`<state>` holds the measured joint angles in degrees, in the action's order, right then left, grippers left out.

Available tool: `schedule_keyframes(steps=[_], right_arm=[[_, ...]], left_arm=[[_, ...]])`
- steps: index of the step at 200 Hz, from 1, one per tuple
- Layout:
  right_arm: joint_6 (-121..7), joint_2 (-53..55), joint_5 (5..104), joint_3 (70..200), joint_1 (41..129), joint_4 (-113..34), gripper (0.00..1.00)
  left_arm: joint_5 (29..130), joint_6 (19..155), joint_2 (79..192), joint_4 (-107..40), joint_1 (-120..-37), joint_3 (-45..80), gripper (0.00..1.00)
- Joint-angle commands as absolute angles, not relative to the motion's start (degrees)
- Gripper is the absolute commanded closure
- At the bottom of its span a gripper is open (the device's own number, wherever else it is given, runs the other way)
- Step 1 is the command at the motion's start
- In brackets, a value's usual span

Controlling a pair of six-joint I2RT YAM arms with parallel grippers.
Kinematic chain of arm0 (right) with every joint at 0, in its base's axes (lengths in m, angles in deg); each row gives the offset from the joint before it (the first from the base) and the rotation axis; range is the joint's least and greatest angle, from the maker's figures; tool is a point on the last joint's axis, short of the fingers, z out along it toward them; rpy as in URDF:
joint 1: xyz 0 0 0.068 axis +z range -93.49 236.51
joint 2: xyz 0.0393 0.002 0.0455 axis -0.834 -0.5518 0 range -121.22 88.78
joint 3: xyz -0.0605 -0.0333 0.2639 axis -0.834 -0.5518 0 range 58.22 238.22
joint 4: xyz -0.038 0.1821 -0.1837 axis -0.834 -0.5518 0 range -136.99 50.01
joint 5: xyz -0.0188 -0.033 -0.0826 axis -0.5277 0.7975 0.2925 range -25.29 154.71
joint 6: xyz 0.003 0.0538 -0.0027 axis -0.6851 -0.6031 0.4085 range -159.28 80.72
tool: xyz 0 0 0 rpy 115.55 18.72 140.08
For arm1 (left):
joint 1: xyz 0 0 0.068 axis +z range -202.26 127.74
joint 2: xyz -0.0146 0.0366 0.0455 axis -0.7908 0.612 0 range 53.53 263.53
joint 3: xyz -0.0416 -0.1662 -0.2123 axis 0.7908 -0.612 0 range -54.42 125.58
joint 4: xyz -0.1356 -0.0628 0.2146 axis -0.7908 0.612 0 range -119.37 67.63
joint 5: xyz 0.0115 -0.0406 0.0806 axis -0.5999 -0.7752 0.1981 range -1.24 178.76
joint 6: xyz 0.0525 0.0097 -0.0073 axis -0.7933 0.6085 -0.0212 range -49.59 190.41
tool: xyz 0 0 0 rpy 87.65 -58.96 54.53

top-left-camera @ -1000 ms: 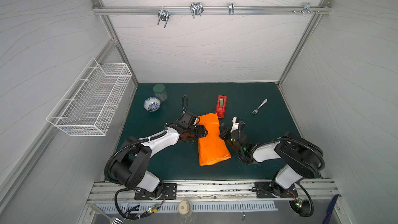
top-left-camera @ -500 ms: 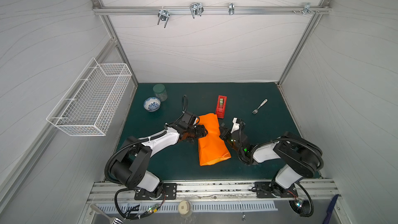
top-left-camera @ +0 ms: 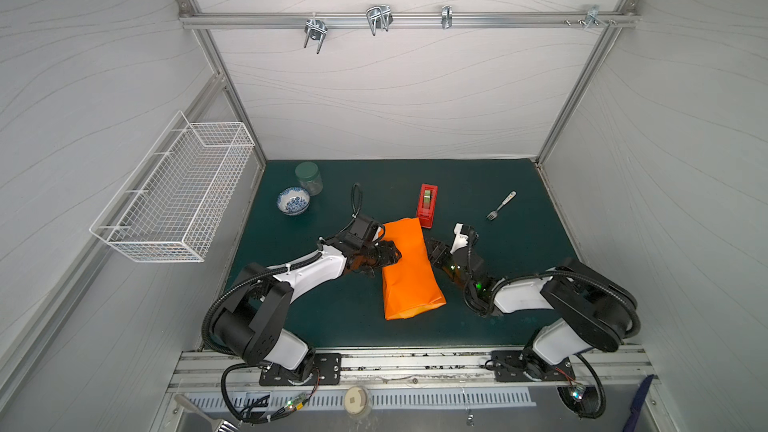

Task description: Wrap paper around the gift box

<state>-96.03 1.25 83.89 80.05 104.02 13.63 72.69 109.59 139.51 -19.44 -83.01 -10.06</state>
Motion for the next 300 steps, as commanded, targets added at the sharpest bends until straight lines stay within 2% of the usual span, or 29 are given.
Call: schedule_keyframes(steps=[1, 31, 52, 72, 107, 134, 190, 219, 300], right_arm=[[-94.75, 5.37, 83.06, 78.65, 102.14, 9.79, 0.54], [-91.18, 14.38, 82.50, 76.69, 98.69, 1.19, 0.41], [-82.78, 23.73, 82.23, 82.50, 98.35, -20.50, 0.40], [-75.32, 27.25, 79.50, 88.63, 98.51, -34.03, 0.41], [-68.05, 23.00, 73.94, 103.48, 99.40, -57.46, 0.48], [-64.15, 15.85, 72.07, 113.83, 102.32, -68.08, 0.55], [-60.67, 3.83, 67.78, 124.68, 105.03, -73.84, 0.65], [-59.64, -1.06, 65.93, 127.53, 104.94, -74.05, 0.66], [-58.77, -5.39, 64.72, 128.91, 103.35, -72.97, 0.68]], left_arm=[[77.86, 107.85, 144.20, -11.71, -83.33, -12.41, 0.29], [77.82, 107.84, 144.20, -11.64, -83.37, -12.24, 0.29], [77.78, 107.83, 144.11, -11.61, -83.33, -12.24, 0.29], [77.95, 107.80, 144.05, -11.56, -83.35, -12.30, 0.29], [77.95, 107.93, 143.94, -11.43, -83.34, -12.15, 0.29], [78.17, 107.92, 143.52, -11.18, -83.36, -12.22, 0.29], [78.19, 107.87, 143.52, -11.42, -83.37, -12.40, 0.29], [77.95, 107.93, 143.58, -11.58, -83.38, -12.30, 0.29], [78.13, 107.84, 143.28, -11.39, -83.35, -12.36, 0.29]])
